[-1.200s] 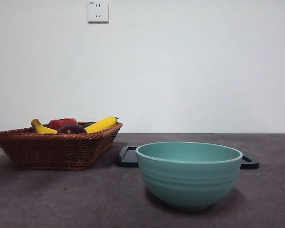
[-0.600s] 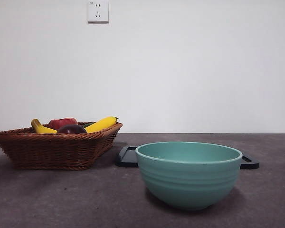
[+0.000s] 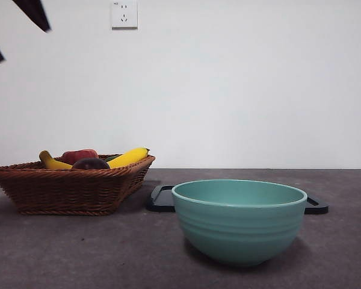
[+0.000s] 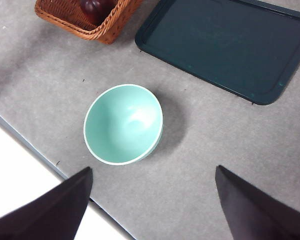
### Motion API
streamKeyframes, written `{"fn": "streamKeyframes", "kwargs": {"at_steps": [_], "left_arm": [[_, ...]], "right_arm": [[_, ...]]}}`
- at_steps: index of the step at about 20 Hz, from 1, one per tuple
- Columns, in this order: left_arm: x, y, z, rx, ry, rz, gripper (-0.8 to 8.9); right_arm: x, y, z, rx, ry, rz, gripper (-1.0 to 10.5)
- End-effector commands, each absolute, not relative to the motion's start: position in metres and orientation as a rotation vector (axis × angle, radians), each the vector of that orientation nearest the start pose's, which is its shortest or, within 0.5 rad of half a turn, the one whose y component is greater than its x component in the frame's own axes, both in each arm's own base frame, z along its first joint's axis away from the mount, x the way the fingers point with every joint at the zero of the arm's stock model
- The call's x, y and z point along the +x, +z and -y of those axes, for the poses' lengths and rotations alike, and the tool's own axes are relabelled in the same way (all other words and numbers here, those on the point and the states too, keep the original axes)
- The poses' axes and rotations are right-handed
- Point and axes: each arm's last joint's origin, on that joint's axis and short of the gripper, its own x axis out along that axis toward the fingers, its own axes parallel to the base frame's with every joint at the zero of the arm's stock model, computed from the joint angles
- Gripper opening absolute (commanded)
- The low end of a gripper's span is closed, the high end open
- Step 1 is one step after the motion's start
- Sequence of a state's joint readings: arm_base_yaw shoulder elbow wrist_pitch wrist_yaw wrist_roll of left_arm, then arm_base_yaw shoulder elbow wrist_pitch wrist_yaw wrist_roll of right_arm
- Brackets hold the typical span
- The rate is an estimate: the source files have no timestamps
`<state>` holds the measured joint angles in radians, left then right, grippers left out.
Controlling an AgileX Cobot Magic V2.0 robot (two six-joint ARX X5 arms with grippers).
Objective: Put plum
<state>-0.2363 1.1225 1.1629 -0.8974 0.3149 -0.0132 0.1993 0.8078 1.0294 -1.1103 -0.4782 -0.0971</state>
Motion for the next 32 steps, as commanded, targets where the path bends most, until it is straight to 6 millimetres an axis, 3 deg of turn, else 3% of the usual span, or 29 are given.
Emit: {"fn": "streamKeyframes", "kwargs": {"at_steps": [1, 8, 13, 22, 30, 32], "left_arm": [[0.227, 0.340, 0.069, 0.013, -0.490, -0.879, 4.59], [0.289, 0.298, 0.108, 0.131, -0.472, -0.955, 4.59], [0.315, 0.260, 0.124, 0.185, -0.439, -1.019, 4.58], [0.336, 0.218, 0.137, 0.238, -0.433, -1.078, 4.58], [0.341, 0.207, 0.139, 0.239, -0.432, -1.097, 4.27], [0.340, 0.207, 0.138, 0.241, -0.431, -1.105, 3.73]], "right_arm": [[0.119, 0.340, -0.038, 0.043, 0.678, -0.845, 3.9], [0.119, 0.340, -0.038, 0.044, 0.678, -0.845, 3.9], [0.119, 0.340, -0.038, 0.045, 0.678, -0.846, 3.9], [0.119, 0.340, -0.038, 0.045, 0.678, -0.845, 3.9], [0.119, 0.340, -0.038, 0.045, 0.678, -0.841, 3.9], [0.119, 0.340, -0.038, 0.045, 0.678, -0.841, 3.9]]}}
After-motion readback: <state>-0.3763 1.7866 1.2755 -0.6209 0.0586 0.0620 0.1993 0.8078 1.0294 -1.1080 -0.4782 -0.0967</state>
